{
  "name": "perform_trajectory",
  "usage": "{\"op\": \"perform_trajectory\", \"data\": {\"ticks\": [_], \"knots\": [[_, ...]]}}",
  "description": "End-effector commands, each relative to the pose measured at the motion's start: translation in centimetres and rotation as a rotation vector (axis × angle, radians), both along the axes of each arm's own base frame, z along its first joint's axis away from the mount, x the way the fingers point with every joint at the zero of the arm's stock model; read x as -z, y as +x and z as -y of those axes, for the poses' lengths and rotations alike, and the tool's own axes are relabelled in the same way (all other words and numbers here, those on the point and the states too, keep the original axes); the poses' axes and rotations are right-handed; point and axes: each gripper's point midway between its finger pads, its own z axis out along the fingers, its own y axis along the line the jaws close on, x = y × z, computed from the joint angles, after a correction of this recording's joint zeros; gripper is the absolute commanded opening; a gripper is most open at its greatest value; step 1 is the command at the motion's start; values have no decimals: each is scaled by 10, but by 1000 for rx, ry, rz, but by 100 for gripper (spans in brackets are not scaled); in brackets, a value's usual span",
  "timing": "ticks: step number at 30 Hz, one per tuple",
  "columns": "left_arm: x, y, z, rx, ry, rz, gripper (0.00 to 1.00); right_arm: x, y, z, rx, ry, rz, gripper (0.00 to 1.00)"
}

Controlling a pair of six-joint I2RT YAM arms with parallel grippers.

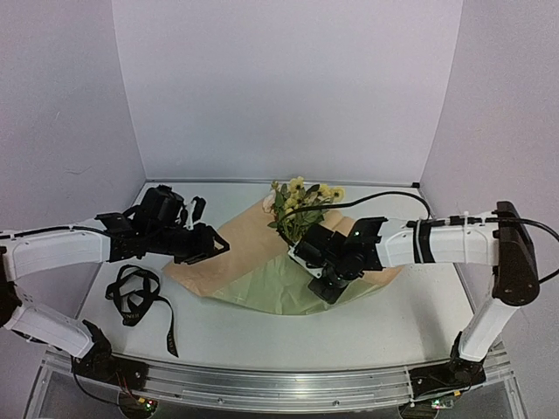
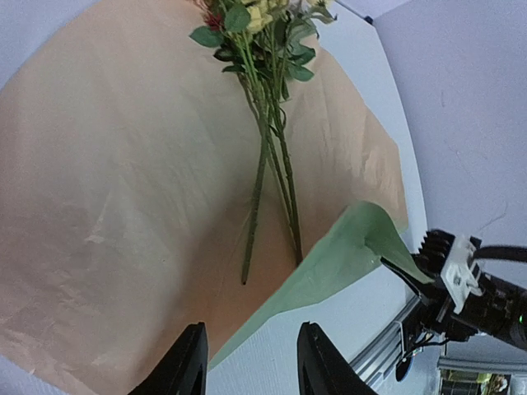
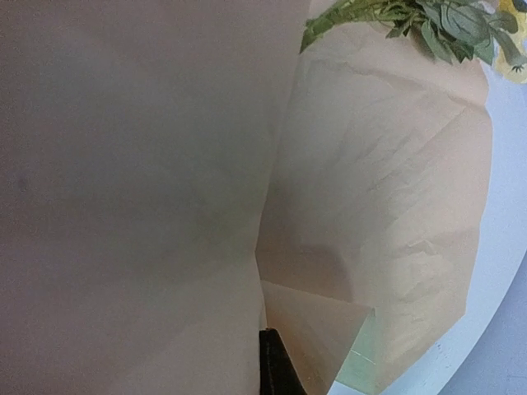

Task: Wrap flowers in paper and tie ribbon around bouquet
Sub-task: Fold the flattened wrapping paper at the center of the board.

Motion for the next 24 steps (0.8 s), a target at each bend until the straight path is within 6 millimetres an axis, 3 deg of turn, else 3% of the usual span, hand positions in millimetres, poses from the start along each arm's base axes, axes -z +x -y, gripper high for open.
{"op": "perform_trajectory", "data": {"ticks": [1, 6, 8, 16, 19, 24], "knots": [[-10, -5, 41, 148, -55, 80, 36, 1, 17, -6, 80, 9, -13, 6], [20, -19, 58, 193, -10, 35, 31, -3, 31, -9, 112, 22, 5, 35], [36, -22, 61, 202, 15, 7, 29, -7, 33, -10, 122, 32, 12, 39], [74, -27, 76, 233, 45, -51, 24, -13, 30, 9, 205, 60, 22, 84], [84, -25, 78, 225, 64, -69, 21, -17, 27, 17, 246, 98, 8, 94], [91, -20, 81, 213, 83, -72, 20, -20, 25, 39, 363, 166, -18, 96]]}}
